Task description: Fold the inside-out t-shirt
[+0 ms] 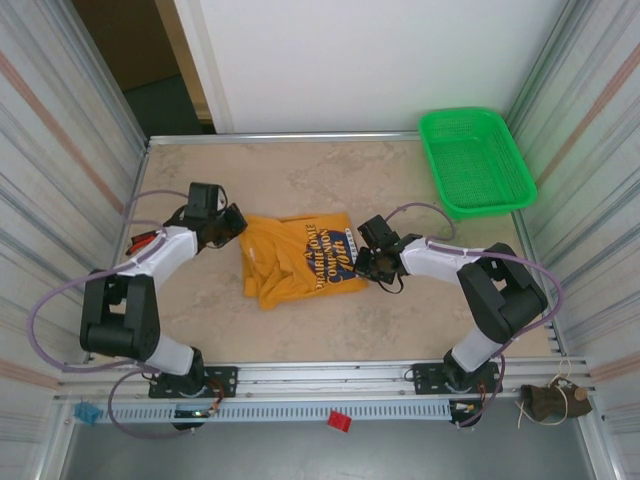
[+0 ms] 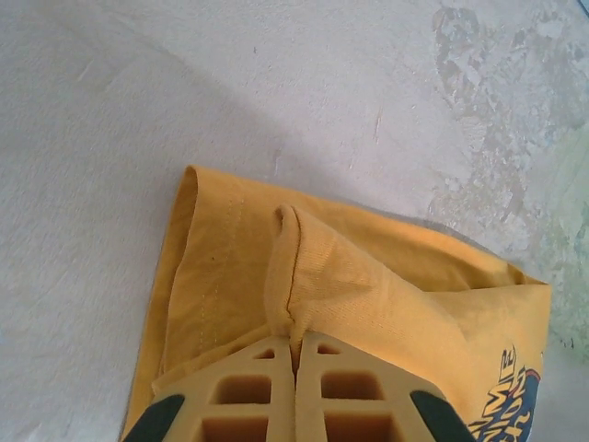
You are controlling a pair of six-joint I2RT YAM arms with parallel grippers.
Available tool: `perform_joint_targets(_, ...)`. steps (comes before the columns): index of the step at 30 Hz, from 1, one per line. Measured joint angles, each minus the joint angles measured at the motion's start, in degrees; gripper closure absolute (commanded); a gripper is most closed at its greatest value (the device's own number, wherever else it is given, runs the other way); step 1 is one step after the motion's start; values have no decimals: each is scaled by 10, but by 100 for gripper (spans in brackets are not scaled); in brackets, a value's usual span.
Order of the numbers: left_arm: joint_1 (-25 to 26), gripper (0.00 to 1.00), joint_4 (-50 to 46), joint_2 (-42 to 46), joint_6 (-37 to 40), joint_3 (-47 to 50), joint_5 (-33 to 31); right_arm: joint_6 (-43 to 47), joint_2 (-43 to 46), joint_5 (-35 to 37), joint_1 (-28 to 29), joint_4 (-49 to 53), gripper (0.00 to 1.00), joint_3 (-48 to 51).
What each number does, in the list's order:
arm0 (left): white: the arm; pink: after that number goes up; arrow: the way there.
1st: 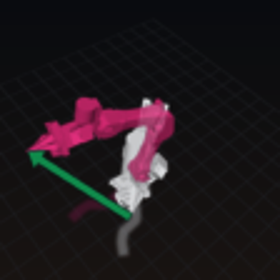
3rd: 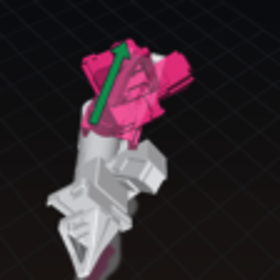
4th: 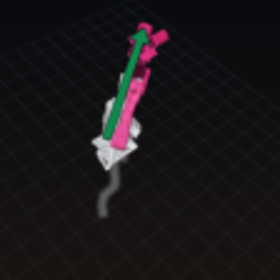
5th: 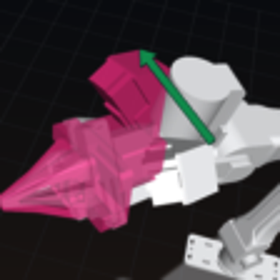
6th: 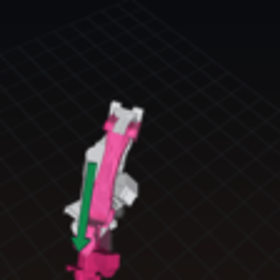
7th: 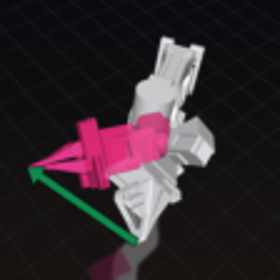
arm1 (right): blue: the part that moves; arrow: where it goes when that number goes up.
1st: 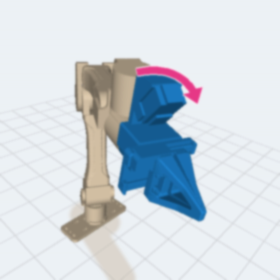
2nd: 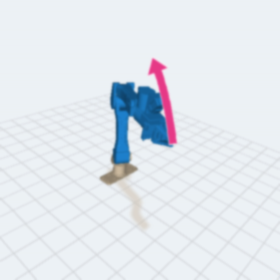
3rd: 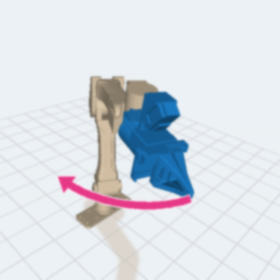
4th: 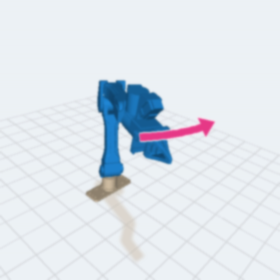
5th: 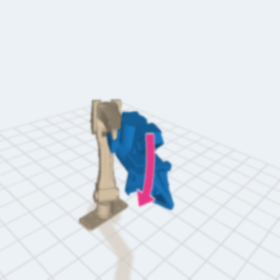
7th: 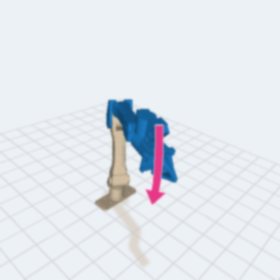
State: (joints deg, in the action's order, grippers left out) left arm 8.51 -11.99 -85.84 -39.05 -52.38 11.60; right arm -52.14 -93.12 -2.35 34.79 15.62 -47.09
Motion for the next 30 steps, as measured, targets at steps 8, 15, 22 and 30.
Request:
perform_joint_targets(8, -26, 47, 4, -136, 29, -93, 30, -4, 7, -2, 0, -9, 88, 9)
perform_joint_targets(15, -18, 38, -11, -45, 43, -75, 21, 26, 60, 15, -2, 96, 69, -20)
perform_joint_targets(22, 108, 43, -26, 152, 10, 62, -16, 121, -4, 14, -38, 143, 42, -212)
perform_joint_targets(30, 239, 43, -42, 205, -76, 200, -79, 203, -199, -5, -79, 151, 39, -344)
